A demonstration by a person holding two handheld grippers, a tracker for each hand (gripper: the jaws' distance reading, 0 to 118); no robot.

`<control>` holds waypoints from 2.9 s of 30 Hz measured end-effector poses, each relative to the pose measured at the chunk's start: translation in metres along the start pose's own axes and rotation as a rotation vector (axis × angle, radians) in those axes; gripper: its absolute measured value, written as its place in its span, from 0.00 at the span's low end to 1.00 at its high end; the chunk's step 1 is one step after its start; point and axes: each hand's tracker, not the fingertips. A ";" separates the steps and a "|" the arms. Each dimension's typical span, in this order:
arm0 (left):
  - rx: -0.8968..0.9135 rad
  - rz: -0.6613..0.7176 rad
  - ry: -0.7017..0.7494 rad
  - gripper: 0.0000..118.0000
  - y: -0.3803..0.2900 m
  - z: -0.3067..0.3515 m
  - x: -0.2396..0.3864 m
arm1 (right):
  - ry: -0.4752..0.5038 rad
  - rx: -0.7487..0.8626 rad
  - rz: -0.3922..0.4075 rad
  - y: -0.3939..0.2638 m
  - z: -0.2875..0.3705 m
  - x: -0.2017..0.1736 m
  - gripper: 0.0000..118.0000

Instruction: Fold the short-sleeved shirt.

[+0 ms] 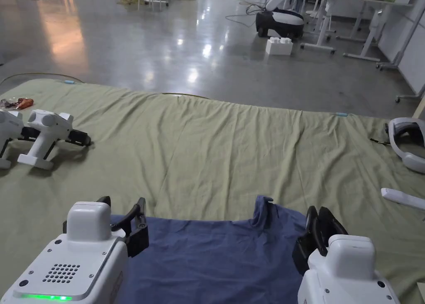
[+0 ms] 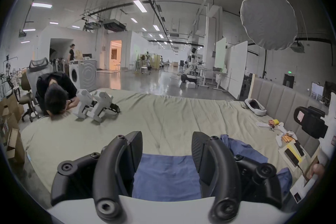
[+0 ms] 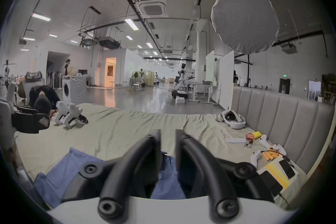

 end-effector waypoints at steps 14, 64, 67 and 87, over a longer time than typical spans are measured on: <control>-0.123 -0.031 -0.023 0.02 -0.016 -0.011 -0.011 | -0.023 -0.057 -0.069 -0.004 -0.016 0.013 0.07; -0.750 -0.126 0.080 0.07 -0.044 -0.259 -0.110 | -0.019 -0.902 -0.102 -0.110 -0.259 0.147 0.61; -0.731 -0.107 0.069 0.07 -0.035 -0.258 -0.113 | 0.077 -1.002 -0.134 -0.126 -0.287 0.145 0.61; -0.652 -0.070 0.054 0.07 -0.006 -0.240 -0.108 | 0.007 -0.791 0.006 -0.113 -0.262 0.108 0.05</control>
